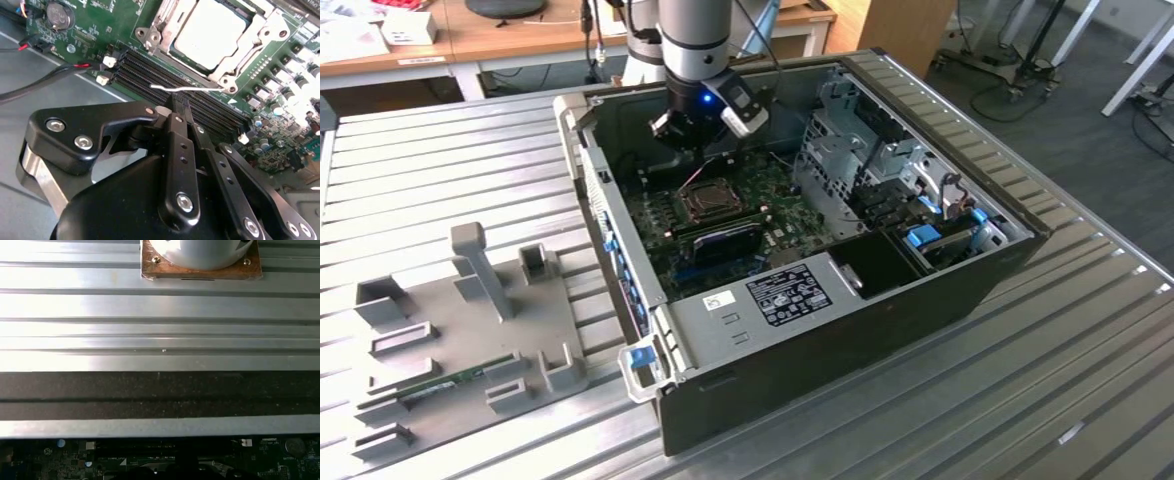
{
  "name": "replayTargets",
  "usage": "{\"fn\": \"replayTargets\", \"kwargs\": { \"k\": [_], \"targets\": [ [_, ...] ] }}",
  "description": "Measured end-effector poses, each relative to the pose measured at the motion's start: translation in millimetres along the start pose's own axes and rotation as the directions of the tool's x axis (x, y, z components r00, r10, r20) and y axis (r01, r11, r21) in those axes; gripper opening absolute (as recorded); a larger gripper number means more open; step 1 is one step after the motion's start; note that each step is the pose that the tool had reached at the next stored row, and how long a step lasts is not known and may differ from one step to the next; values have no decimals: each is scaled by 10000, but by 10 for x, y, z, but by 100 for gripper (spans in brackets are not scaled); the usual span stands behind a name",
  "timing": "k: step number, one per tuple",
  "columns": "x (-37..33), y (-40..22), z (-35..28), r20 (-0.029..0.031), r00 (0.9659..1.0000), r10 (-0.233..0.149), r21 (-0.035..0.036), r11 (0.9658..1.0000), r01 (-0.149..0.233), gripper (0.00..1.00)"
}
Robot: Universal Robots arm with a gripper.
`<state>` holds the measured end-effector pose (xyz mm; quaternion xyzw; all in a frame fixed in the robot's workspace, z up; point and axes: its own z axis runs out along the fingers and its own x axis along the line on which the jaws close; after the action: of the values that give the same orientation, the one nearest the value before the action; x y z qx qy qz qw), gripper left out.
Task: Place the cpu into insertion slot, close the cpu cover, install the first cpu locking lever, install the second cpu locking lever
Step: 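Install the first cpu locking lever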
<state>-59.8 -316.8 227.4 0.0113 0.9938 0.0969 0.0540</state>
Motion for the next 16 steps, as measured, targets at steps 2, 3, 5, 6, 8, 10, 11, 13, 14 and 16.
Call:
{"fn": "replayTargets", "kwargs": {
  "k": [2, 3, 5, 6, 8, 10, 11, 13, 14, 16],
  "targets": [
    [21, -1, -3, 20, 10000, -4, 1, 10000, 4, 10],
    [39, -1, -5, 32, 10000, -7, 1, 10000, 7, 10],
    [68, -2, -8, 43, 10000, -8, 0, 10000, 8, 10],
    [72, -12, -10, 43, 10000, -9, 1, 10000, 9, 10],
    [74, -49, -18, 42, 10000, -9, 6, 10000, 9, 10],
    [72, -85, -25, 42, 10000, -9, 8, 10000, 9, 10],
    [72, -94, -27, 42, 10000, -10, 7, 10000, 10, 10],
    [72, -94, -27, 43, 10000, -9, 8, 10000, 9, 10],
    [72, -94, -27, 42, 10000, -8, 8, 10000, 8, 10],
    [72, -96, -26, 42, 10000, -1, -75, 10000, 1, 10]
  ]
}}
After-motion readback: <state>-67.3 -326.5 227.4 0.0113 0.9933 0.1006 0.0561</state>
